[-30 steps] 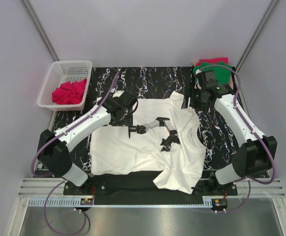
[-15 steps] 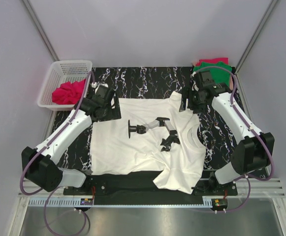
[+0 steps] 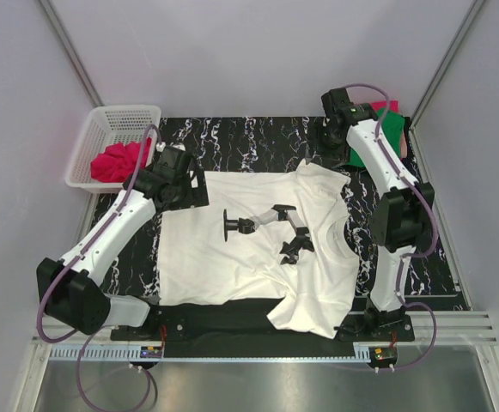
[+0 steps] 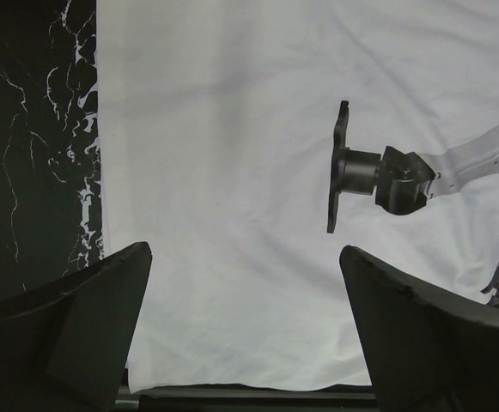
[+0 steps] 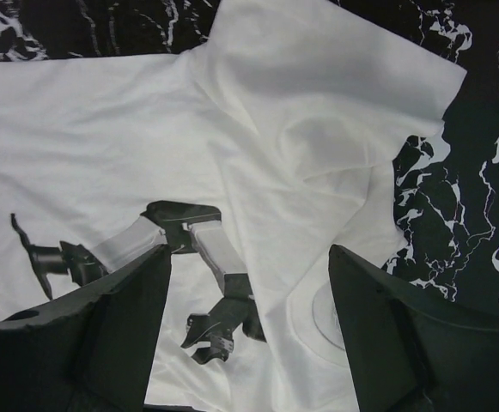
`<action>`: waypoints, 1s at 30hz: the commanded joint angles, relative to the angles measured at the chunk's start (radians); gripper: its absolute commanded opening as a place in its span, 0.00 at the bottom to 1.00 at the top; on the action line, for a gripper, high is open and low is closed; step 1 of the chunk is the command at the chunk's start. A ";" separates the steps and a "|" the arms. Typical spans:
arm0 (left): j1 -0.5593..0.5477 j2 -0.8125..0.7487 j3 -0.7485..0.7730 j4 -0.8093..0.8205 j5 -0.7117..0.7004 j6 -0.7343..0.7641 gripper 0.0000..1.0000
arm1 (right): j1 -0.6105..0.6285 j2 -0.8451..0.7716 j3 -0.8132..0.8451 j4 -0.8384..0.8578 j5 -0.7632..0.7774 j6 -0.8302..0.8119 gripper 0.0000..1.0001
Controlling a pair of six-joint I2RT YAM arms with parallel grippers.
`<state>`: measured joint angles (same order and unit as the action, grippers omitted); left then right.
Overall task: Fold and stack the t-shirts
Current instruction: Fold the tshirt
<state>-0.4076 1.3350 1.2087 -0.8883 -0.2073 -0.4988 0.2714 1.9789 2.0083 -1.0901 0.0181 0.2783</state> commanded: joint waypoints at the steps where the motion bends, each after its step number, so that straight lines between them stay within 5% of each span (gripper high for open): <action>1: 0.027 -0.006 0.057 0.031 0.058 0.034 0.99 | -0.083 0.064 0.031 -0.054 0.014 0.064 0.80; 12: 0.062 0.010 0.032 0.026 0.095 0.048 0.99 | -0.196 -0.011 -0.243 0.065 -0.015 0.091 0.79; 30: 0.069 0.024 0.087 0.006 0.078 0.066 0.99 | -0.222 0.164 -0.207 0.173 -0.015 0.082 0.80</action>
<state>-0.3473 1.3766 1.2488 -0.8898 -0.1299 -0.4480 0.0669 2.1178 1.7611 -0.9600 -0.0093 0.3592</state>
